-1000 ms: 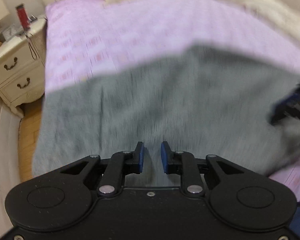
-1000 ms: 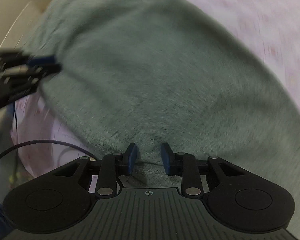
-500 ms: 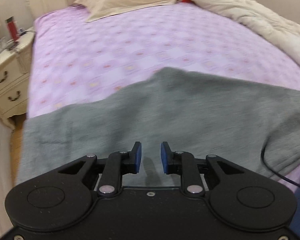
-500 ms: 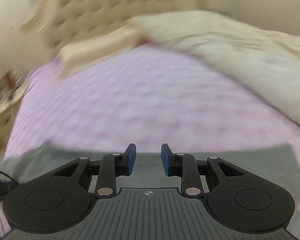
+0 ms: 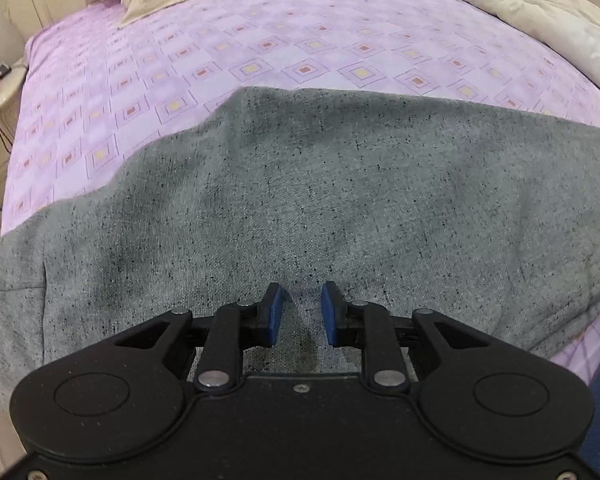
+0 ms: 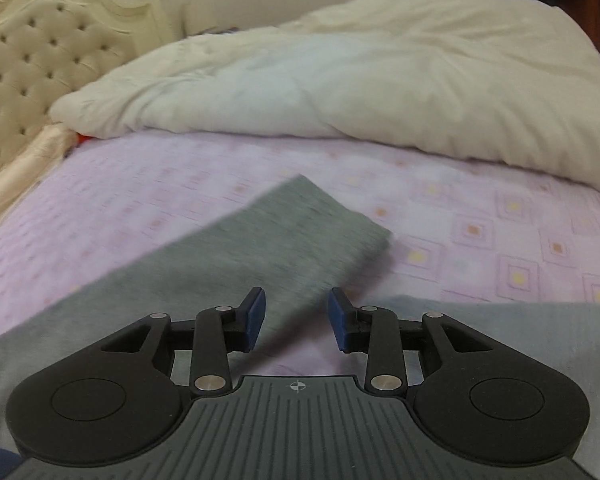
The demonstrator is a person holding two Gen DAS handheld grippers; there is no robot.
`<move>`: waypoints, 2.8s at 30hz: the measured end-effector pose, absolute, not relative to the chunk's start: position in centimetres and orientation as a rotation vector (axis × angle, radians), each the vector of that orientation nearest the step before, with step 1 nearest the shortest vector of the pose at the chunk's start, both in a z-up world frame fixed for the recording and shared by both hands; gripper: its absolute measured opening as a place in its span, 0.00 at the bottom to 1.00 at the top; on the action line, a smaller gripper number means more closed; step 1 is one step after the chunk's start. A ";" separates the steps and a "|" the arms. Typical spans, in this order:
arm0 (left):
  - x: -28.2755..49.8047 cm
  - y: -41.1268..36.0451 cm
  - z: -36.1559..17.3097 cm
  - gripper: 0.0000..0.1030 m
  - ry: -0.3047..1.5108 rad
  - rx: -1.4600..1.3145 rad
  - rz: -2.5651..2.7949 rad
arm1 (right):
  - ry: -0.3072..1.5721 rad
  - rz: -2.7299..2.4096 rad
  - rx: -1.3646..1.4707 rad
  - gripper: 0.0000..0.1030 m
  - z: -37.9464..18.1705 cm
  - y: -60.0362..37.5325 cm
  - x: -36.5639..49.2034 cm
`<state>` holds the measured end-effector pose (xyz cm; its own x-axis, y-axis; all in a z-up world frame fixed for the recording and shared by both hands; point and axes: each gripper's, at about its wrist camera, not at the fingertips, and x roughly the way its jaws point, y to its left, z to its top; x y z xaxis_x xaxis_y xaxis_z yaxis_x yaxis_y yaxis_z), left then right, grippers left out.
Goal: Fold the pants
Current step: 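Withdraw both open tools from the folded grey pants, then close the right tool on the grey pant cuffs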
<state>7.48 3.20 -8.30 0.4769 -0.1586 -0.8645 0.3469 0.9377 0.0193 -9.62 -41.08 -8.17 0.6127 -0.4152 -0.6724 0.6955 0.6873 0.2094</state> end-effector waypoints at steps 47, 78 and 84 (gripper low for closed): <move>7.5 2.9 -8.4 0.33 1.018 0.219 -0.315 | 0.341 -0.872 0.023 0.24 18.0 -47.2 -24.8; 6.5 1.5 -8.3 0.35 0.977 0.351 -0.297 | 0.599 -0.555 0.754 0.56 -10.5 -50.5 -7.8; 6.7 1.2 -8.3 0.35 0.985 0.361 -0.295 | 0.613 -0.538 0.711 0.24 -10.7 -51.3 -6.1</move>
